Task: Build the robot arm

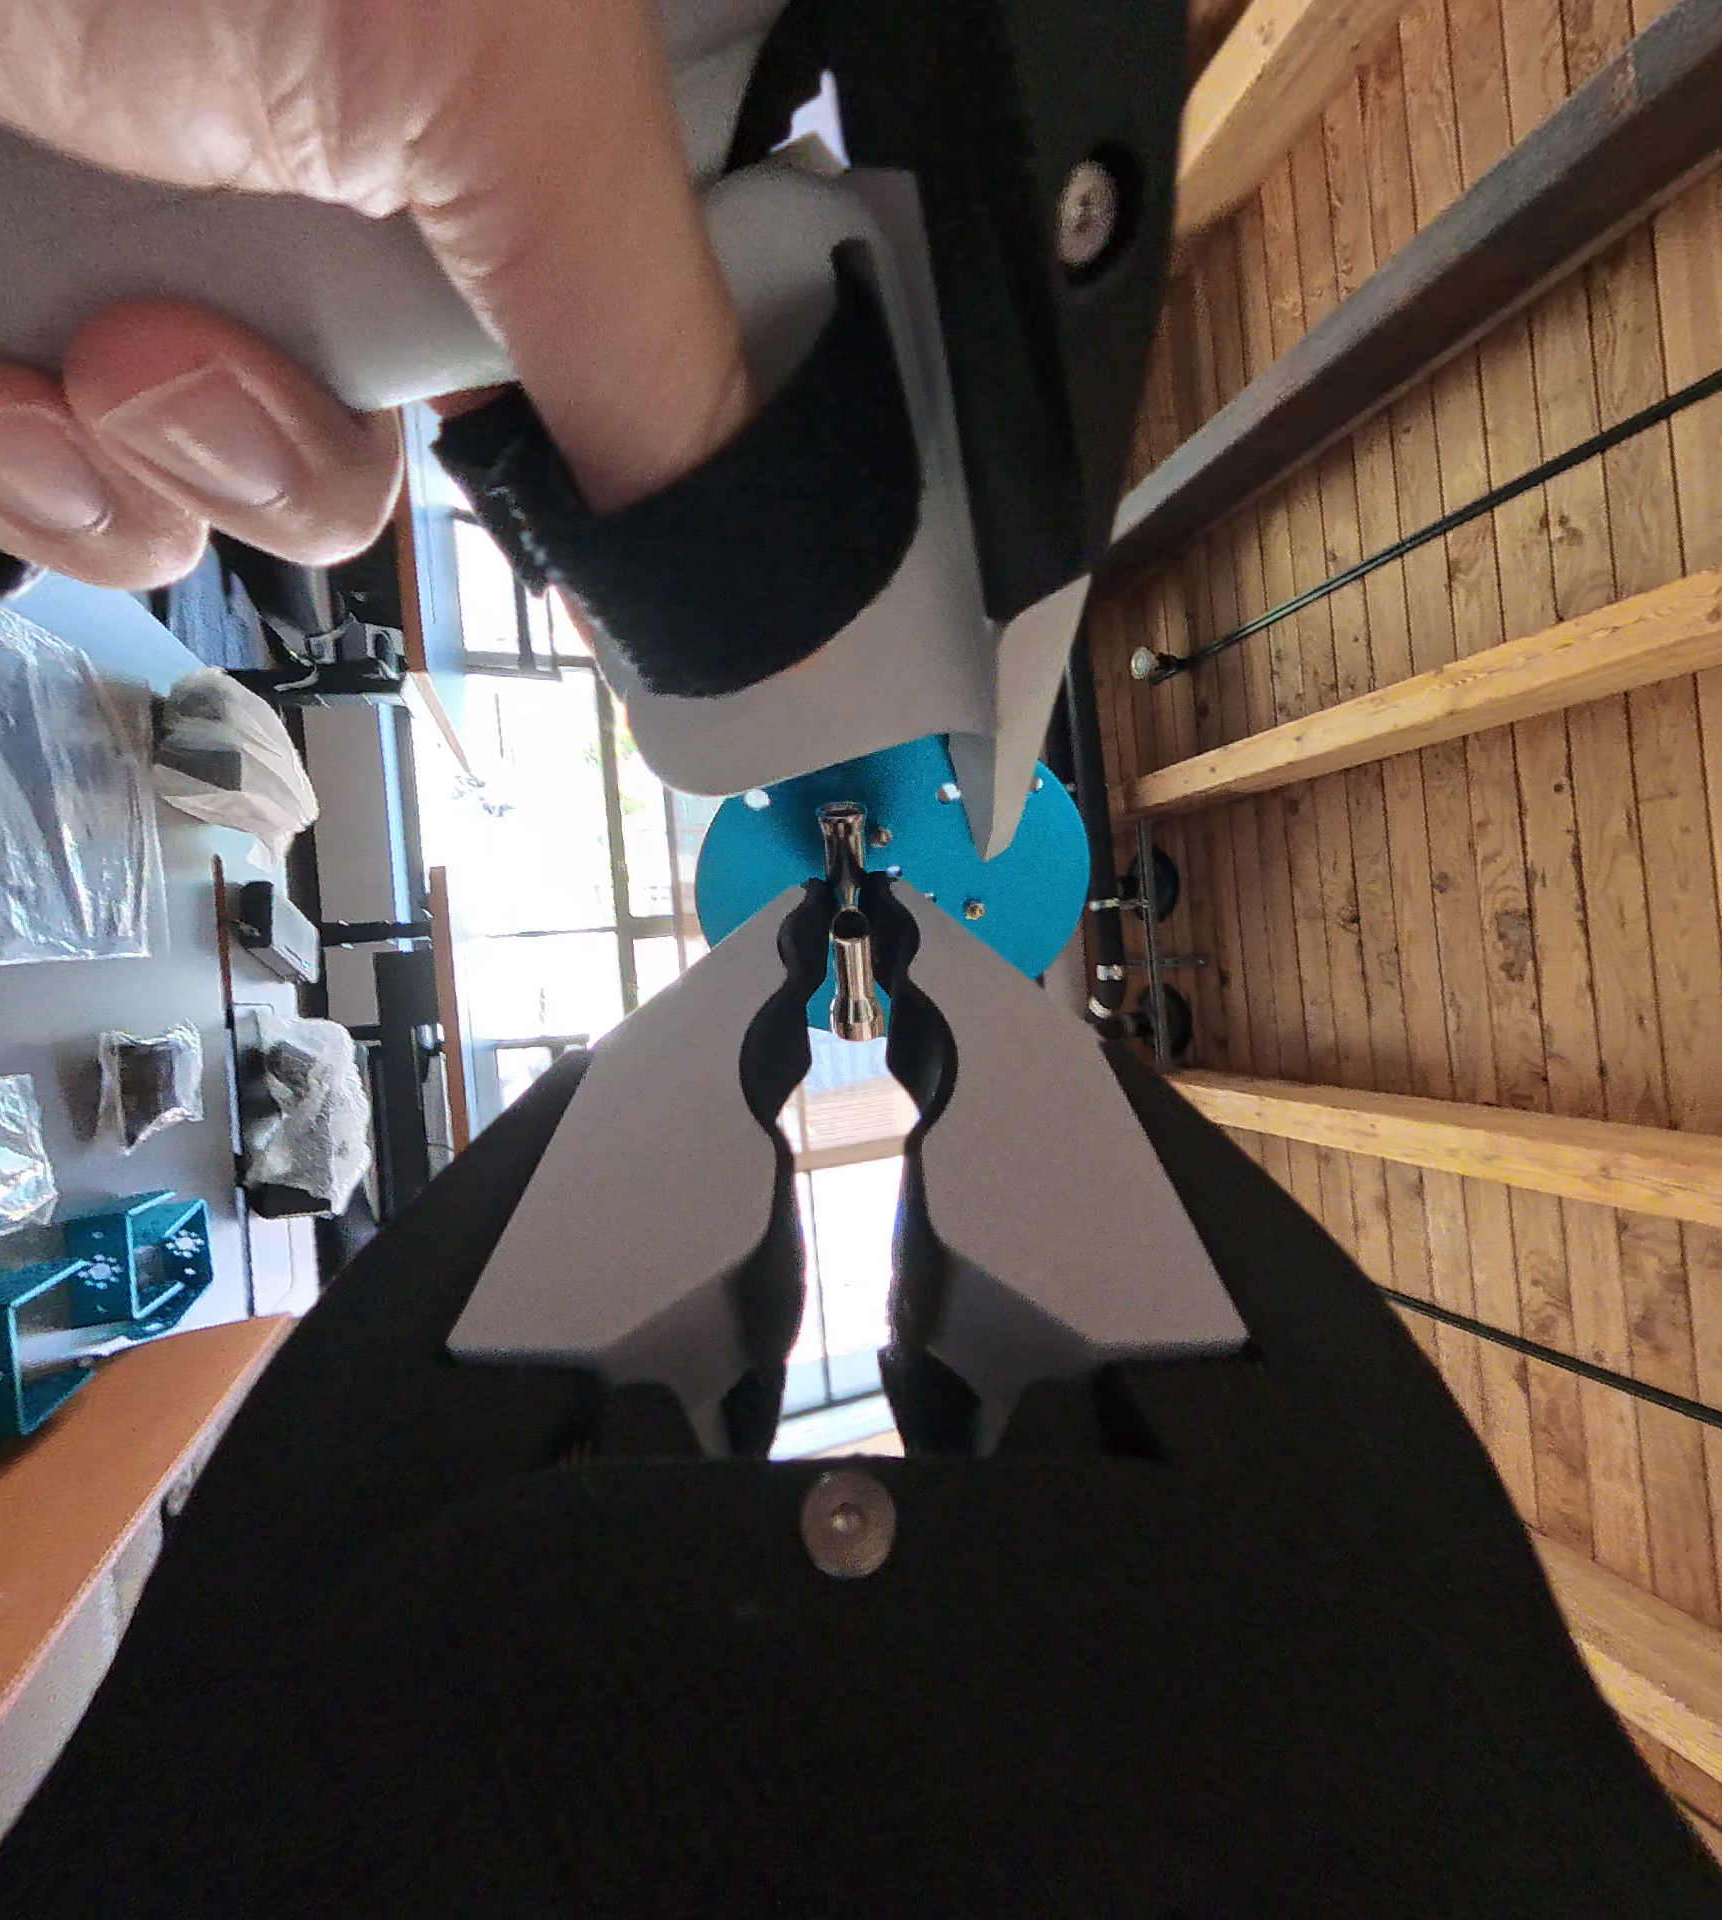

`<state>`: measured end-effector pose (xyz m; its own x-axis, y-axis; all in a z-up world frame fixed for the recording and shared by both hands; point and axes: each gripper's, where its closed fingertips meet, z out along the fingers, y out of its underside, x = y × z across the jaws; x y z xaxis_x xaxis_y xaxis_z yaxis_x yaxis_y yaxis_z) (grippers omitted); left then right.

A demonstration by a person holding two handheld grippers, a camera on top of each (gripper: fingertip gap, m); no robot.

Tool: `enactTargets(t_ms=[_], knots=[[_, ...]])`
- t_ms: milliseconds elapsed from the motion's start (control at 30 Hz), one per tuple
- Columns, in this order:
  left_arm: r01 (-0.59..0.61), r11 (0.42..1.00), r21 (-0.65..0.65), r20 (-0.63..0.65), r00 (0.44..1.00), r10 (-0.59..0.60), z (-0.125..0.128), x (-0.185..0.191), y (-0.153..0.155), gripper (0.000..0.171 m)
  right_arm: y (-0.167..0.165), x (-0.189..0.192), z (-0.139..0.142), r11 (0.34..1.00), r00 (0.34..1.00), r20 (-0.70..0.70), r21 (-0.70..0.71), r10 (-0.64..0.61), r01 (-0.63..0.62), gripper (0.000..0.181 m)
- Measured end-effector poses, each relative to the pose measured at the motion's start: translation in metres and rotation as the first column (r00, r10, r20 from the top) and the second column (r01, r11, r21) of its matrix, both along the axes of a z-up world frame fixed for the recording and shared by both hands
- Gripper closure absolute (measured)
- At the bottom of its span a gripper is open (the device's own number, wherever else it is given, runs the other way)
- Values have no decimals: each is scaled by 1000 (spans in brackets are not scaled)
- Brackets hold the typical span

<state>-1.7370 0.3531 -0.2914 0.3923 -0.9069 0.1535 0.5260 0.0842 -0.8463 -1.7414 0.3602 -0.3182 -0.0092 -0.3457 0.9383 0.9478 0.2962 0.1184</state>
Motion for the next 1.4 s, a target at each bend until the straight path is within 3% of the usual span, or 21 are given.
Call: enactTargets(t_ms=[167,333,533,633,700,733,833,867,900,1033,1200,1400], knots=[[72,997,37,20,997,-72,3,1,-5,168,-4,0,4,990,985,-151,-99,89,-104,174],[75,996,41,65,995,-78,6,1,-6,168,-3,2,7,977,922,-359,-92,145,-190,174],[119,992,40,118,985,-123,12,-3,-5,168,-2,3,11,909,671,-693,-54,264,-414,174],[52,995,88,85,995,-60,12,-1,-6,167,0,4,11,837,426,-860,1,280,-548,174],[-3,991,134,67,998,-6,13,-2,-7,168,1,2,11,804,345,-895,24,283,-594,174],[-23,987,159,54,998,14,14,-4,-8,168,-1,1,13,809,371,-877,34,306,-587,174],[-45,984,173,0,999,46,13,-6,-6,169,-1,-3,12,886,598,-738,0,312,-463,174],[-46,982,184,8,999,46,14,-8,-7,169,-2,-4,13,895,626,-716,-6,308,-446,174],[-48,980,192,20,999,45,15,-10,-9,169,-2,-6,14,889,612,-730,-13,304,-457,174],[-125,952,279,19,992,125,14,-9,-12,169,2,-7,13,786,350,-893,7,284,-618,175],[-143,952,272,14,989,145,2,-6,3,170,20,-8,-2,590,-92,-987,154,133,-793,174],[-177,955,238,8,984,180,-10,-7,27,170,42,-10,-17,509,-371,-928,298,-45,-807,173]])
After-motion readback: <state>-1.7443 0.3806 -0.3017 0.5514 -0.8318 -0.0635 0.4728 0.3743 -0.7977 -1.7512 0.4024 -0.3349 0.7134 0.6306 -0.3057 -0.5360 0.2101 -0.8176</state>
